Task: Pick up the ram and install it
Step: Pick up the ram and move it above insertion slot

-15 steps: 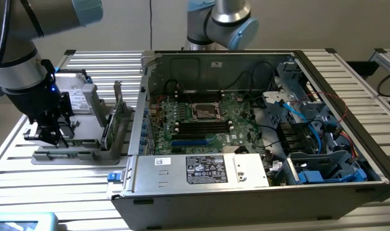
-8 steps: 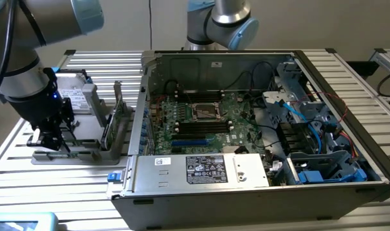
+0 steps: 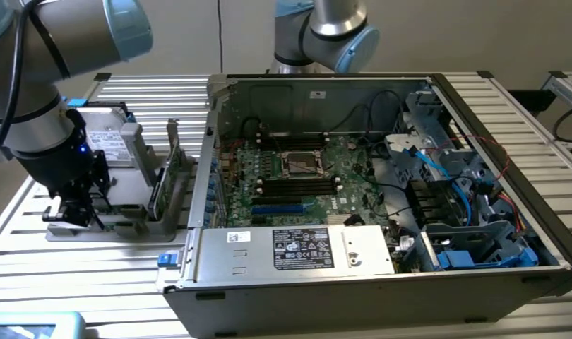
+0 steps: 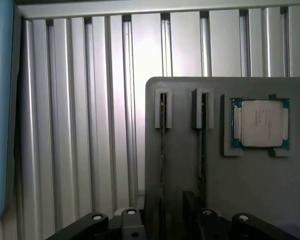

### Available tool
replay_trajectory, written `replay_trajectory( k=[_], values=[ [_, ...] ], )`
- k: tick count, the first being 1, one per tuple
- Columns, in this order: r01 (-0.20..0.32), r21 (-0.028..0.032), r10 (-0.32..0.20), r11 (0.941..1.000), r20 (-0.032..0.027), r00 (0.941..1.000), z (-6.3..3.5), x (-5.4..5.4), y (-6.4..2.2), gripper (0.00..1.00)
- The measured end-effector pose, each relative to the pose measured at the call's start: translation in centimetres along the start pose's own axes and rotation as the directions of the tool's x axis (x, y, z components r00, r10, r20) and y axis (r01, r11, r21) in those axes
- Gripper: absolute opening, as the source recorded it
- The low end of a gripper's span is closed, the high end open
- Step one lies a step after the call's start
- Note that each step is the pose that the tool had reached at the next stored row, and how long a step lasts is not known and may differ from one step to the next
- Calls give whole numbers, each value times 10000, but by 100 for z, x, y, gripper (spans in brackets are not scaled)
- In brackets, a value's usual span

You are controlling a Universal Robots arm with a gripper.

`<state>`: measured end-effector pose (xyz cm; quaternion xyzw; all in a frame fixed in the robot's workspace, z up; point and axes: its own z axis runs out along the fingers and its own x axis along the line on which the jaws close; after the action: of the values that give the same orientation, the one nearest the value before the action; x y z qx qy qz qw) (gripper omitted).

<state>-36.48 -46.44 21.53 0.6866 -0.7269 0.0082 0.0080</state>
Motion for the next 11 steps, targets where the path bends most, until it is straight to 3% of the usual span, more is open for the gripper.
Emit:
replay_trajectory(
  k=[11],
  values=[
    [-1, 0, 1, 10000, 0, 10000, 108, 15, 3, 42]
  ],
)
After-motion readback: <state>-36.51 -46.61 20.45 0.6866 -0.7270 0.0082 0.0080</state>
